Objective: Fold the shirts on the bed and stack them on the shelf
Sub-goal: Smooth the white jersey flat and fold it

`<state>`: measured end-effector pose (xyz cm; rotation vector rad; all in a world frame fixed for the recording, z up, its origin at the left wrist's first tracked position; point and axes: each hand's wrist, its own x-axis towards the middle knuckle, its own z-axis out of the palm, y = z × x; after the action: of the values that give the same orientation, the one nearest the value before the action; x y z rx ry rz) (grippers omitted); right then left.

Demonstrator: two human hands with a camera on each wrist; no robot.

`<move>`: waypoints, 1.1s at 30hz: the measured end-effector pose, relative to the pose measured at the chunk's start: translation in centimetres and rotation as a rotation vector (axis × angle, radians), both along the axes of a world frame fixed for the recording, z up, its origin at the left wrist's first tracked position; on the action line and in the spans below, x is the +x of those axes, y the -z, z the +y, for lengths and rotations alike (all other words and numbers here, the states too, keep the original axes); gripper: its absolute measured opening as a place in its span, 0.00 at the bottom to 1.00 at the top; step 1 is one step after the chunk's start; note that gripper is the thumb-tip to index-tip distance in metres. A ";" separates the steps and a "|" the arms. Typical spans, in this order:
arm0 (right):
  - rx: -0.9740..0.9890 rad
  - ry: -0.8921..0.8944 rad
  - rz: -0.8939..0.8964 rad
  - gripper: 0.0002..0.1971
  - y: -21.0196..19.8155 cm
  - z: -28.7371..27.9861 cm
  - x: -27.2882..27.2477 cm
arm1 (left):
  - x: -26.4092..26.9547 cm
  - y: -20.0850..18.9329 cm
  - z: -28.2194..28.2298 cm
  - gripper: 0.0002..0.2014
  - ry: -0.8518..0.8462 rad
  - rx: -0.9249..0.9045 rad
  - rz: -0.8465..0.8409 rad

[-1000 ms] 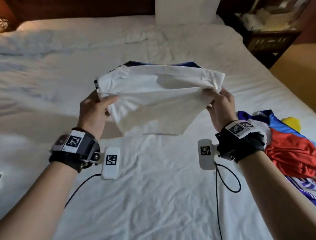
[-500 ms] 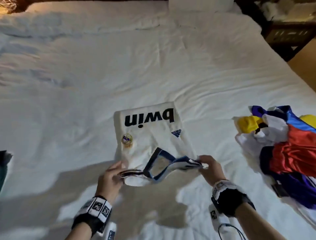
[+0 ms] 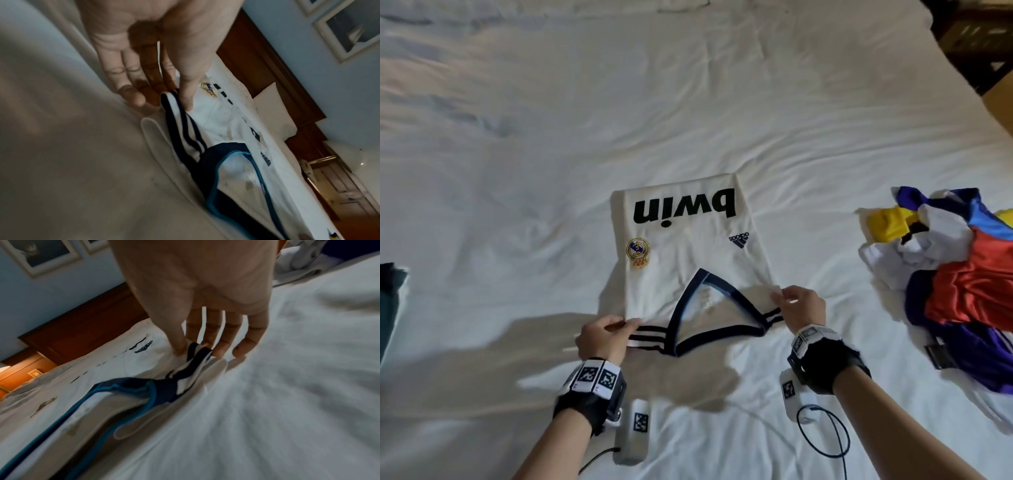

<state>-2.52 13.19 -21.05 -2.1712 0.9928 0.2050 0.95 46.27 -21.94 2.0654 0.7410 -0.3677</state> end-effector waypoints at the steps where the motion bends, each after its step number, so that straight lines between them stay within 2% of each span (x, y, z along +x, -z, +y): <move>1: -0.008 0.015 -0.006 0.10 -0.3 -0.2 0.2 | 0.1 -0.1 0.0 0.13 -0.001 -0.024 0.006; 4: -0.023 0.070 -0.066 0.11 -1.2 -0.7 0.6 | 0.6 0.1 0.6 0.08 -0.110 -0.284 -0.003; 6: -0.027 0.068 -0.044 0.12 -1.3 -0.9 0.5 | 0.4 0.1 0.8 0.07 -0.147 -0.359 0.020; 7: -0.012 0.054 -0.001 0.13 -1.2 -0.8 0.3 | 0.3 0.5 1.0 0.09 -0.109 -0.318 0.030; 10: 0.072 0.046 0.077 0.20 -0.6 -0.3 -0.1 | -0.5 0.0 0.8 0.13 0.070 -0.019 0.053; 12: 0.148 0.091 0.089 0.28 -0.2 -0.2 0.0 | -0.7 -0.7 0.1 0.13 0.084 -0.006 0.043; 14: 0.182 0.066 0.131 0.31 0.4 -0.1 0.1 | -0.7 -0.8 -0.5 0.10 0.036 -0.106 0.067; 15: 0.185 0.023 0.158 0.27 0.8 -0.1 0.2 | -0.7 -0.7 -0.6 0.08 0.025 -0.152 0.079; 17: 0.219 -0.058 0.174 0.13 1.5 -0.2 0.3 | -0.5 -0.5 -0.7 0.06 0.042 -0.187 0.105; 19: 0.273 -0.076 0.179 0.08 1.4 -0.8 0.5 | -0.8 -0.7 -1.0 0.05 0.036 -0.233 0.134; 21: 0.317 0.019 0.179 0.10 0.8 -2.3 0.9 | -2.0 -1.1 -1.9 0.06 0.055 -0.270 0.173; 24: 0.418 0.295 0.126 0.19 -0.1 -4.1 0.2 | -4.8 -1.9 -4.1 0.09 0.148 -0.335 0.337; 26: 0.487 0.441 0.126 0.23 0.4 -4.1 -1.3 | -6.0 -2.5 -5.3 0.13 0.206 -0.221 0.353; 28: 0.629 0.575 0.114 0.26 1.0 -2.9 -3.1 | -5.7 -3.5 -6.2 0.20 0.243 0.064 0.231; 30: 0.793 0.671 0.077 0.33 1.3 -1.2 -4.5 | -3.9 -4.9 -7.8 0.22 0.313 0.298 0.017; 32: 0.898 0.701 0.031 0.37 1.7 1.1 -5.3 | -1.0 -5.3 -9.9 0.21 0.468 0.280 -0.220; 33: 0.949 0.700 0.026 0.39 1.7 2.2 -5.5 | 0.7 -5.3 -11.4 0.19 0.592 0.216 -0.283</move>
<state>-8.05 15.41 -22.75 -0.9130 1.2648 0.2867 1.67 34.82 -16.62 2.4554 -0.0163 -0.3167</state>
